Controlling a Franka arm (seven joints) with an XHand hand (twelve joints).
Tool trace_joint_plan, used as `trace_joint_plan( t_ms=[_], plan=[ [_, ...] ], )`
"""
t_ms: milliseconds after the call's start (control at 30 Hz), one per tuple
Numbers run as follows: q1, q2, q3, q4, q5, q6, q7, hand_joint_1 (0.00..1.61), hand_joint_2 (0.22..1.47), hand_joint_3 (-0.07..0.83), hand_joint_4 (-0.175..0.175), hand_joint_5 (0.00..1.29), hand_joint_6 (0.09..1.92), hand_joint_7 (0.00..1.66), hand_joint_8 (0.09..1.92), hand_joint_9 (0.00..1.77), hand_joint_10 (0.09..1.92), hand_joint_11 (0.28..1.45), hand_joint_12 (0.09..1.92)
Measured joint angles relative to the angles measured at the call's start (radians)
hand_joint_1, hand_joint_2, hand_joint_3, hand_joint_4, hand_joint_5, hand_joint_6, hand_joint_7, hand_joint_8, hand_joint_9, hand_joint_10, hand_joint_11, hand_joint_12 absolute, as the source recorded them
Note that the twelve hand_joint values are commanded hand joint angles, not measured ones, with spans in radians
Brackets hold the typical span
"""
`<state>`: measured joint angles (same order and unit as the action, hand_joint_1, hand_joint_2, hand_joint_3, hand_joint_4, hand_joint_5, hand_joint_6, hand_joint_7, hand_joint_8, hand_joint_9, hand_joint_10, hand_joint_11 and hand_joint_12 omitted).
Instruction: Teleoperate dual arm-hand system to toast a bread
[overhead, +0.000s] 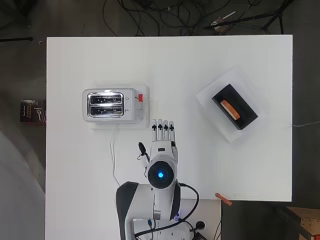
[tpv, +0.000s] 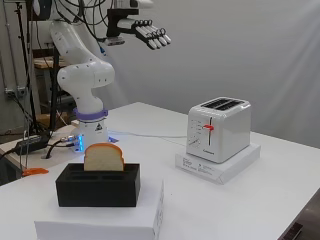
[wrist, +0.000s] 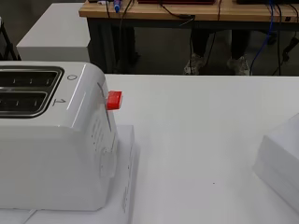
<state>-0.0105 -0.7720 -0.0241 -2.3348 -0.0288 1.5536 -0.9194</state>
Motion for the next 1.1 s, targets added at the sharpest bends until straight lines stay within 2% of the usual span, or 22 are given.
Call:
trace_joint_plan(
  t_ms=[233, 300, 433, 600, 767, 1000, 1100],
  plan=[
    [-0.024, 0.048, -0.138, 0.109, -0.080, -0.047, -0.039, 0.18, 1.19, 0.004, -0.117, 0.27, 0.09, 0.37, 0.09, 0.46, 0.09, 0.46, 0.09],
    [-0.029, 0.093, -0.149, 0.151, -0.091, -0.068, -0.017, 0.17, 1.18, -0.002, -0.101, 0.27, 0.09, 0.37, 0.09, 0.45, 0.09, 0.44, 0.09],
    [-0.041, 0.238, -0.231, 0.266, -0.123, -0.103, 0.014, 0.15, 1.11, -0.013, -0.031, 0.30, 0.09, 0.38, 0.09, 0.48, 0.09, 0.47, 0.09],
    [-0.066, 0.509, -0.344, 0.471, -0.134, -0.183, -0.019, 0.13, 1.03, -0.003, 0.004, 0.40, 0.09, 0.50, 0.09, 0.55, 0.09, 0.45, 0.09],
    [-0.084, 0.696, -0.450, 0.521, -0.128, -0.153, -0.073, 0.12, 1.04, 0.004, 0.015, 0.43, 0.09, 0.53, 0.09, 0.58, 0.09, 0.44, 0.09],
    [-0.098, 0.813, -0.513, 0.571, -0.110, -0.116, -0.174, 0.17, 1.03, -0.002, 0.019, 0.42, 0.09, 0.52, 0.09, 0.59, 0.09, 0.44, 0.09],
    [0.018, 0.802, -0.539, 0.573, -0.174, -0.113, -0.157, 0.20, 1.04, -0.001, 0.009, 0.42, 0.09, 0.50, 0.09, 0.58, 0.09, 0.44, 0.09]
  ],
)
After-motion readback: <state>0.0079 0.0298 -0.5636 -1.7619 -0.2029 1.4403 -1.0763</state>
